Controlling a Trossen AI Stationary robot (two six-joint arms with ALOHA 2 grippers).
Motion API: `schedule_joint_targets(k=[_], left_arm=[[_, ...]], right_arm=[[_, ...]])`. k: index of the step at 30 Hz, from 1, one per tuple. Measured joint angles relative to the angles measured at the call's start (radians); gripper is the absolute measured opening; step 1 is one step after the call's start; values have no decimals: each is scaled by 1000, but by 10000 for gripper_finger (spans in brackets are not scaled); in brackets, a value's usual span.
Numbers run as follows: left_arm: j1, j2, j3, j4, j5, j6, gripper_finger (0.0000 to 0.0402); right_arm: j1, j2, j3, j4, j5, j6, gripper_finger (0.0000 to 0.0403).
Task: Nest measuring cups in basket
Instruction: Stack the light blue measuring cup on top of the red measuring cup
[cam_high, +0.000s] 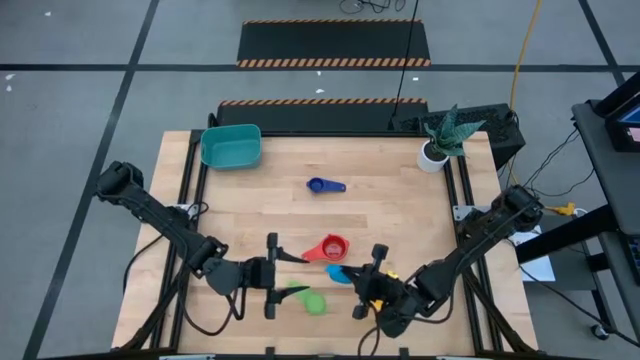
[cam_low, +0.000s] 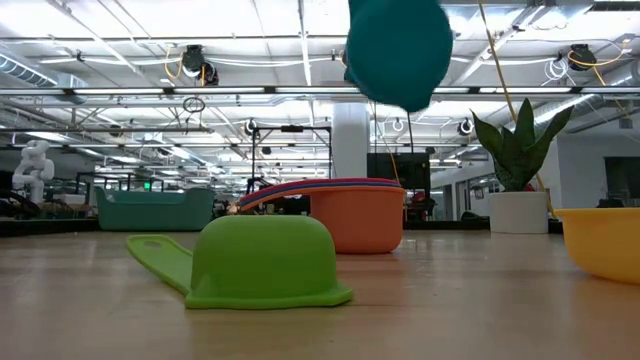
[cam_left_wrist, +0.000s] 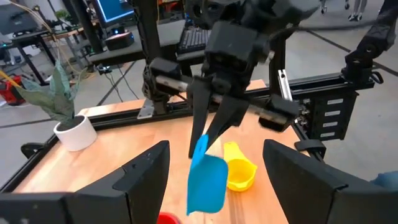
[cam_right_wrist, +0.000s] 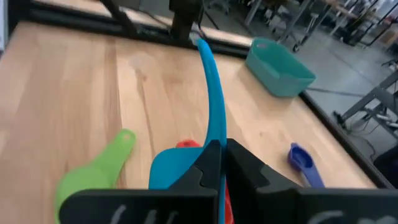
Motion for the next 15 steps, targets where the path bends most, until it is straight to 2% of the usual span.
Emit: schedule_joint_targets(k=[6, 15], left_arm=[[0, 0, 0, 0, -16, 4, 262], [-16, 22, 23, -34, -38, 0, 262]], right_arm=[[-35, 0, -19, 2, -72, 13, 0], [-41, 0, -20, 4, -77, 16, 0]])
